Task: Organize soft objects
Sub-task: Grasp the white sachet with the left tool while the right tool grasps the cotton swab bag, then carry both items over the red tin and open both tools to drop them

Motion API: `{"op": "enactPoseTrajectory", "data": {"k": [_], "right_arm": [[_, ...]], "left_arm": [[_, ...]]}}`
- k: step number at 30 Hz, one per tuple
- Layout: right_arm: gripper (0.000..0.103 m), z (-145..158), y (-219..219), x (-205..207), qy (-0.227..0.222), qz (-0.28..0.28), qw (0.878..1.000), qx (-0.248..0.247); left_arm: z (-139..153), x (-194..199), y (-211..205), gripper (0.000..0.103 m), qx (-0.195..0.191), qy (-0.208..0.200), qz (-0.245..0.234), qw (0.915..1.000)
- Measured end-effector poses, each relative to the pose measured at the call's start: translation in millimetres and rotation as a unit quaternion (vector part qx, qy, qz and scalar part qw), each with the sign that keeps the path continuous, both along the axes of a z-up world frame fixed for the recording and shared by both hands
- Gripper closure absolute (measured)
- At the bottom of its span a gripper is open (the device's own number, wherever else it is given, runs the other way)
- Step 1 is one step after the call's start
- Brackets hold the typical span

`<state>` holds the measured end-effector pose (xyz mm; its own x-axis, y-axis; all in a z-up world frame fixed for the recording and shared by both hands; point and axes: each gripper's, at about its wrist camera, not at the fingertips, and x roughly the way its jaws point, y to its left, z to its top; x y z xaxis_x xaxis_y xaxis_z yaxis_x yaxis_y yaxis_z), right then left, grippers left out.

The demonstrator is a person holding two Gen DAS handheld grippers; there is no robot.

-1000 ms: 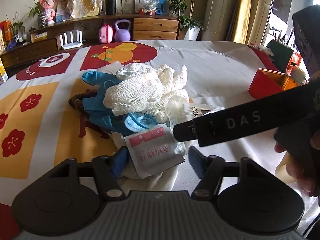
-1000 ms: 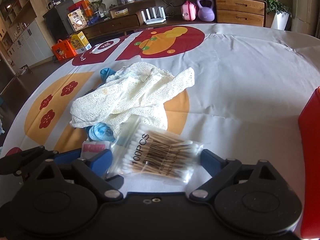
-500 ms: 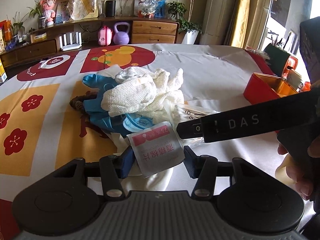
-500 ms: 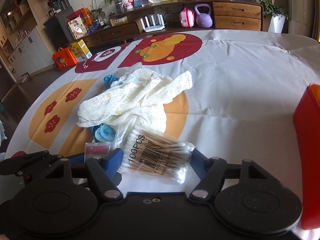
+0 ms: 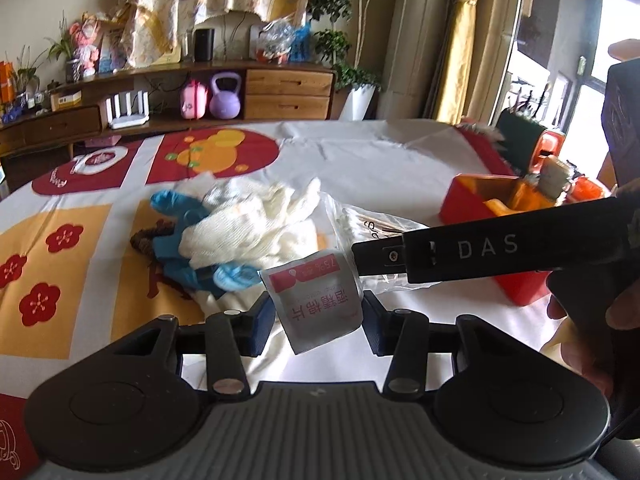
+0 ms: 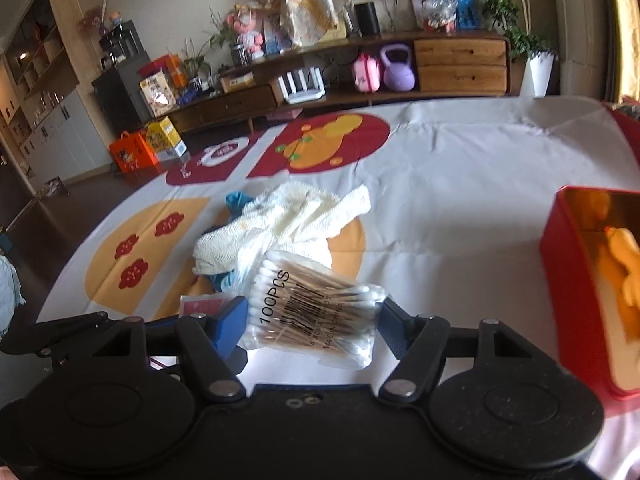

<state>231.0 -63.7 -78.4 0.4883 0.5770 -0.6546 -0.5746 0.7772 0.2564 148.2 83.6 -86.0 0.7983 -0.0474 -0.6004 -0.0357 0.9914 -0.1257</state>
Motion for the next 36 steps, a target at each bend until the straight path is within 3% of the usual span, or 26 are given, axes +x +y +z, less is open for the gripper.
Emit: {"op": "enactPoseTrajectory", "data": {"k": [9, 20, 27, 36], "right_arm": [[0.036, 35, -39, -11, -0.048, -0.043, 0.998, 0.016], [0.036, 59, -114, 2, -0.069, -0.092, 0.993, 0.031], [0.036, 63, -170, 13, -0.074, -0.130, 0.989, 0.022], [0.036, 45, -222, 34, -0.054, -0.164, 0.985, 0.013]], "left_arm": [[28, -5, -35, 0.058, 0.004, -0.019, -0.027, 0.9994], [52, 19, -93, 0.059, 0.011, -0.030, -0.066, 0.9973], [61, 44, -139, 0.059, 0.023, -0.023, -0.104, 0.9941], [52, 78, -194, 0.059, 0.036, 0.002, -0.139, 0.9896]]}}
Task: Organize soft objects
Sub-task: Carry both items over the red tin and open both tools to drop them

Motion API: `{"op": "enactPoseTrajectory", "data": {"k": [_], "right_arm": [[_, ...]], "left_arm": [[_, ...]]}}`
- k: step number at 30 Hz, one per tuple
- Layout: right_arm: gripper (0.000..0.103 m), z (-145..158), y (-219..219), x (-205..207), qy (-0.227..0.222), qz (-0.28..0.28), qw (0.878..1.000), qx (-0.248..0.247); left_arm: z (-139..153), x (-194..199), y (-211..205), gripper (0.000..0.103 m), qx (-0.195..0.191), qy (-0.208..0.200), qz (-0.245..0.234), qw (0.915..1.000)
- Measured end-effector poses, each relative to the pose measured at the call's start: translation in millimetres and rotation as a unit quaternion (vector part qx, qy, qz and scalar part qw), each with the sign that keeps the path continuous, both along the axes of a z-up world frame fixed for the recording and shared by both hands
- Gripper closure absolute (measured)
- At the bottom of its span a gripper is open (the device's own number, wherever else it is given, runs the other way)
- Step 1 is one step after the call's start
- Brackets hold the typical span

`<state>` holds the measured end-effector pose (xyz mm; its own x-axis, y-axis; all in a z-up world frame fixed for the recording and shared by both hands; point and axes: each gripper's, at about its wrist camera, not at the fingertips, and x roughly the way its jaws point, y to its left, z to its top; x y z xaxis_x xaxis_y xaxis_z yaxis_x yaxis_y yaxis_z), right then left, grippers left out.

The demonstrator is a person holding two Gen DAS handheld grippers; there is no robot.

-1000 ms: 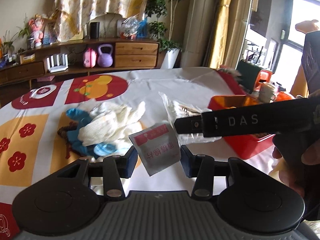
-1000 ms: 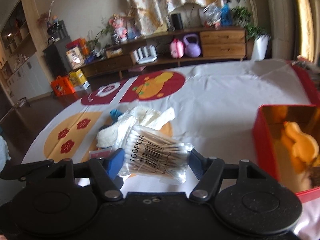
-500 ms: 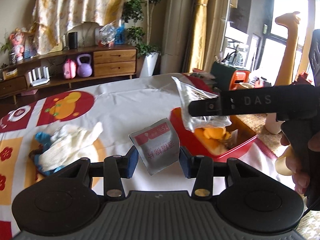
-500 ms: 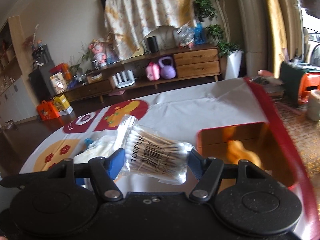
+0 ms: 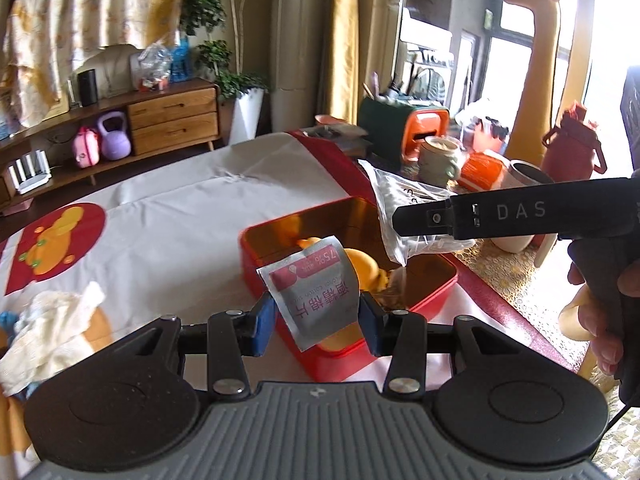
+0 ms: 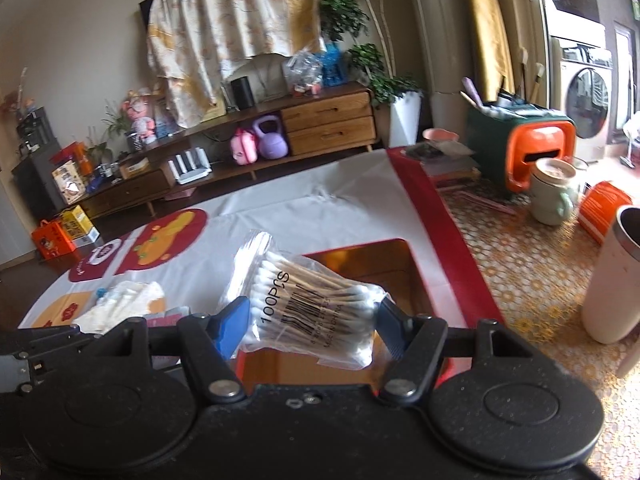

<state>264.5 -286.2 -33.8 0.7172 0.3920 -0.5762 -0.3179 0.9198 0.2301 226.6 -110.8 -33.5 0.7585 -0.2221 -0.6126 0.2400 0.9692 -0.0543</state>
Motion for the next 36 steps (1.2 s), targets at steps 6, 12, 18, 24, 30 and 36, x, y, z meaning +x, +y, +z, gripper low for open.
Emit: {"op": "enactPoseTrajectory", "data": {"k": [6, 12, 18, 24, 30, 36], "right_arm": [[0.036, -11, -25, 15, 0.013, -0.008, 1.000, -0.001], [0.036, -26, -36, 37, 0.031, -0.010, 0.999, -0.004], [0.036, -41, -30, 62, 0.047, -0.004, 0.999, -0.009], [0.036, -55, -12, 82, 0.056, 0.008, 0.998, -0.035], [0.036, -64, -1, 96, 0.064, 0.007, 0.997, -0.053], [0.035, -69, 4, 100, 0.067, 0.010, 0.995, -0.068]], "left_arm": [[-13, 26, -27, 0.059, 0.010, 0.024, -0.010, 0.9996], [-28, 56, -48, 0.059, 0.022, 0.050, -0.010, 0.9985], [-45, 84, -57, 0.059, 0.025, 0.085, 0.001, 0.9960], [-57, 102, -60, 0.059, 0.025, 0.110, 0.014, 0.9935], [-70, 115, -59, 0.059, 0.018, 0.134, 0.025, 0.9905], [-77, 120, -64, 0.059, 0.024, 0.142, 0.023, 0.9893]]}}
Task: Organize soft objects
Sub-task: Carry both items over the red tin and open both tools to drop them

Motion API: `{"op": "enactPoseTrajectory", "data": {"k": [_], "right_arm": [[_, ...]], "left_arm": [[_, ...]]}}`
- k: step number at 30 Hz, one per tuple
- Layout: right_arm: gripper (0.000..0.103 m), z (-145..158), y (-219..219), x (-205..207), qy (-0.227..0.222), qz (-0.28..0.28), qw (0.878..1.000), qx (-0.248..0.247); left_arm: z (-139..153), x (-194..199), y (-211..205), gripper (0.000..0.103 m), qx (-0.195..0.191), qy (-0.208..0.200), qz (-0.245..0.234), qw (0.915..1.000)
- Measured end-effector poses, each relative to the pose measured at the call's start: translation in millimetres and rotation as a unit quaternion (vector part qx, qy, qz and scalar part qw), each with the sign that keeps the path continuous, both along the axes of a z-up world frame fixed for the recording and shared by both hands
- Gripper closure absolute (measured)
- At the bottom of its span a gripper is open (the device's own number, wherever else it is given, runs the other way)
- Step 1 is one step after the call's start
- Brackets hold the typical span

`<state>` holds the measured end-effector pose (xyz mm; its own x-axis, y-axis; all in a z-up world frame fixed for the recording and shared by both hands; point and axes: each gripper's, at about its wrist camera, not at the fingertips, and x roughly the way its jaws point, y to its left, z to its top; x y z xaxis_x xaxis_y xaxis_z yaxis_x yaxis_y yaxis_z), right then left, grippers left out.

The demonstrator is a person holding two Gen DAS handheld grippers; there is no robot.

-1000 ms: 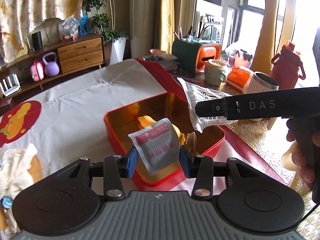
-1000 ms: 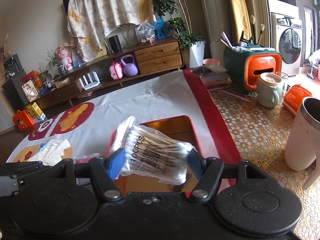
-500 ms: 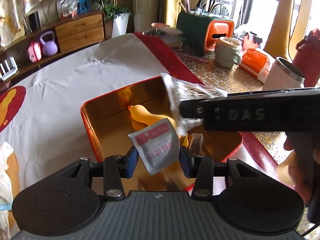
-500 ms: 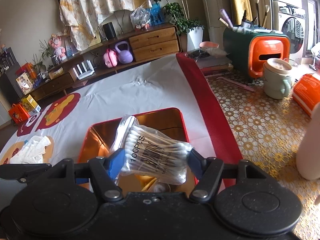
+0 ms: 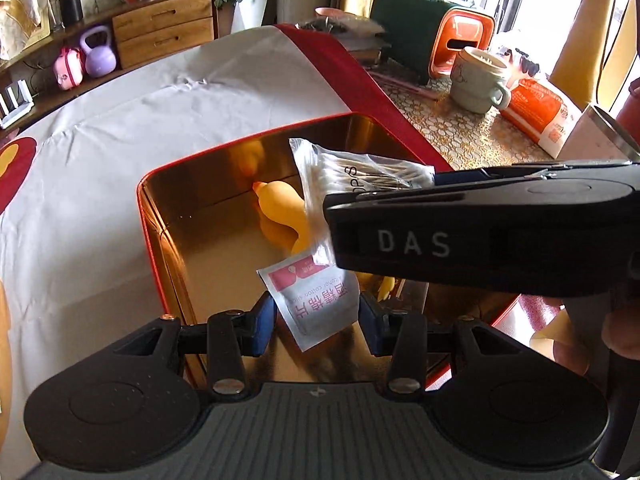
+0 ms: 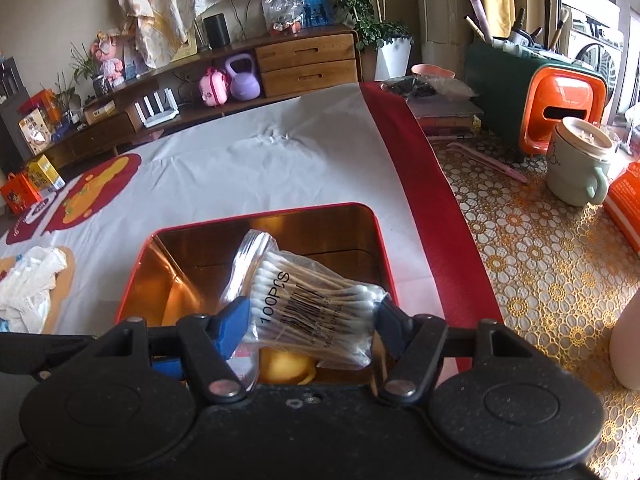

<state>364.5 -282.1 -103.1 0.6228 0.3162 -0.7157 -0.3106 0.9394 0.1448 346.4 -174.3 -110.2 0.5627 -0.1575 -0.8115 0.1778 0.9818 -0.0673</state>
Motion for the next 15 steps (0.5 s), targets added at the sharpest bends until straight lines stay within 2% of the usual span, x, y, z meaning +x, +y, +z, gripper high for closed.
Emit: {"op": "enactPoseTrajectory", "data": {"k": [2, 7, 11, 15], "right_arm": [[0.035, -1.1, 0.0, 0.9, 0.003, 0.000, 1.000, 0.001], [0.032, -2.2, -1.1, 1.3, 0.006, -0.001, 1.000, 0.003], [0.032, -1.7, -2.3, -0.4, 0.006, -0.003, 1.000, 0.002], [0.029, 0.2, -2.8, -3.2, 0.007, -0.005, 1.000, 0.003]], "left_arm": [[-0.7, -0.3, -1.8, 0.059, 0.009, -0.002, -0.002, 1.0000], [0.0, -0.5, -1.1, 0.058, 0.004, -0.002, -0.003, 1.0000], [1.9, -2.8, -0.8, 0.040, 0.007, -0.010, 0.003, 0.9999], [5.3, -6.5, 1.8, 0.039, 0.001, -0.016, 0.005, 0.9999]]}}
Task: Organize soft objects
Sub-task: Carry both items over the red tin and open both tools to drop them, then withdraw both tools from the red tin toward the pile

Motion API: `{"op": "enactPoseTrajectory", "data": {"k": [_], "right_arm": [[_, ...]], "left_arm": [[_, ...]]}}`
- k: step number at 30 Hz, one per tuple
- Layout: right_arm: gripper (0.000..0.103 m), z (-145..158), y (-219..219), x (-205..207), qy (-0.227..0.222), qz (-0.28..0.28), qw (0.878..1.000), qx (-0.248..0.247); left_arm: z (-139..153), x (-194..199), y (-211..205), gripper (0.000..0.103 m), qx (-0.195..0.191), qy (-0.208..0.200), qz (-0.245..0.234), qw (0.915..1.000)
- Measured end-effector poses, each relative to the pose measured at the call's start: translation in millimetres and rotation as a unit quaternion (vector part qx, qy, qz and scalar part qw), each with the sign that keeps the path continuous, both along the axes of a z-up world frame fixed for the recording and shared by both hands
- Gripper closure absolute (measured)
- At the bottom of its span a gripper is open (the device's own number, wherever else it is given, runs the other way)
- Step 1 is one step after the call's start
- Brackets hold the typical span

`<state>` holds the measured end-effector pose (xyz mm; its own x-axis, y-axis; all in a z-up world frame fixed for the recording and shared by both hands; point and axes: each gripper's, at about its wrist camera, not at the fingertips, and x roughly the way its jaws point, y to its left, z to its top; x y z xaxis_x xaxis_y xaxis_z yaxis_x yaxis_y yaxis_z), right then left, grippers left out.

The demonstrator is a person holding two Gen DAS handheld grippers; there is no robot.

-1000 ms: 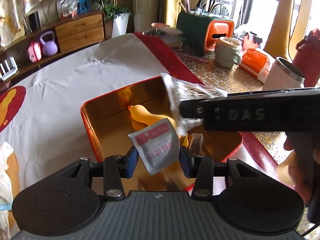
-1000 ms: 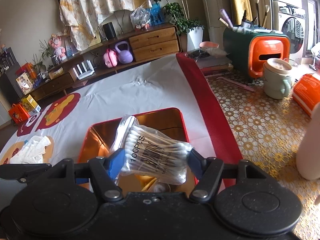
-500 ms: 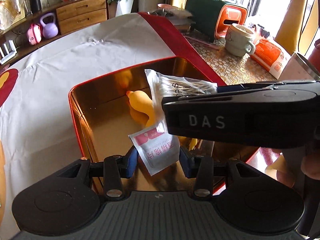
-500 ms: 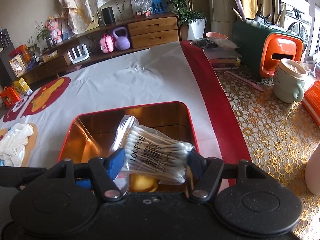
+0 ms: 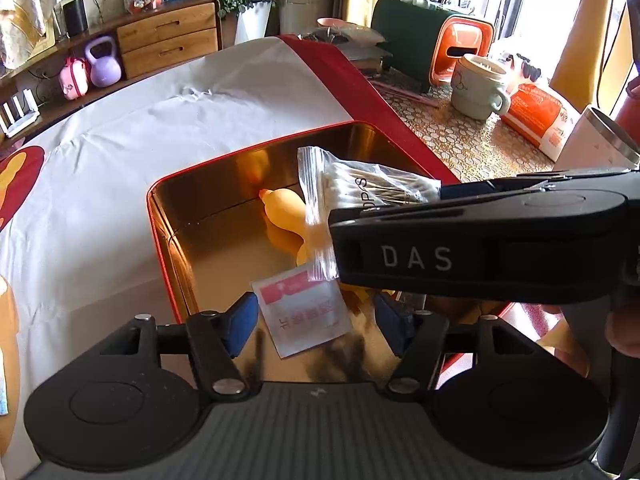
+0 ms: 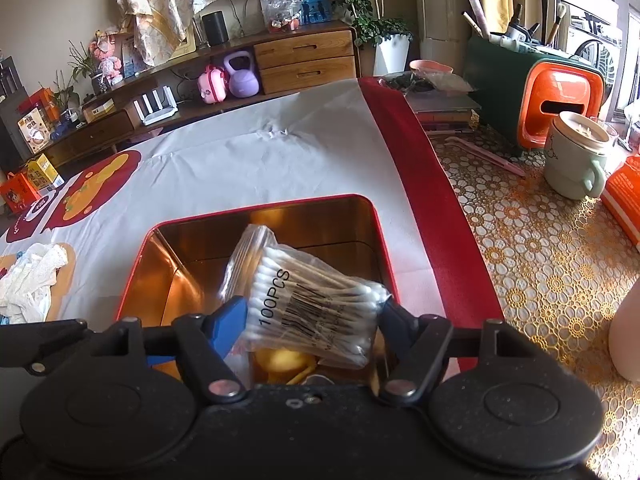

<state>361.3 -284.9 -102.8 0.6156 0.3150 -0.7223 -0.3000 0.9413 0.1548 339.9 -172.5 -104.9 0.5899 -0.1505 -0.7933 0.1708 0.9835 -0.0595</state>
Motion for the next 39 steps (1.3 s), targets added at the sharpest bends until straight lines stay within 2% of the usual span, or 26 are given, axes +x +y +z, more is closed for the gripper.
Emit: {"op": "enactPoseTrajectory", "data": {"k": [6, 18, 35, 38, 39], "right_arm": [[0.023, 6, -1, -4, -0.004, -0.001, 1.000, 0.000], [0.021, 24, -2, -27, -0.012, -0.007, 1.000, 0.004], [0.011, 69, 16, -90, -0.045, 0.023, 0.999, 0.014], [0.007, 77, 20, -103, -0.054, 0.031, 0.998, 0.020], [0.006, 79, 22, -107, -0.057, 0.033, 0.998, 0.022]], "left_arm": [[5, -8, 5, 0.039, -0.003, -0.005, 0.003, 1.0000], [30, -41, 20, 0.039, -0.007, -0.042, 0.002, 0.9991], [80, -112, 63, 0.038, -0.026, -0.095, 0.008, 0.9951], [85, -127, 77, 0.028, -0.035, -0.099, 0.012, 0.9944], [87, -132, 82, 0.028, -0.040, -0.102, 0.014, 0.9939]]}}
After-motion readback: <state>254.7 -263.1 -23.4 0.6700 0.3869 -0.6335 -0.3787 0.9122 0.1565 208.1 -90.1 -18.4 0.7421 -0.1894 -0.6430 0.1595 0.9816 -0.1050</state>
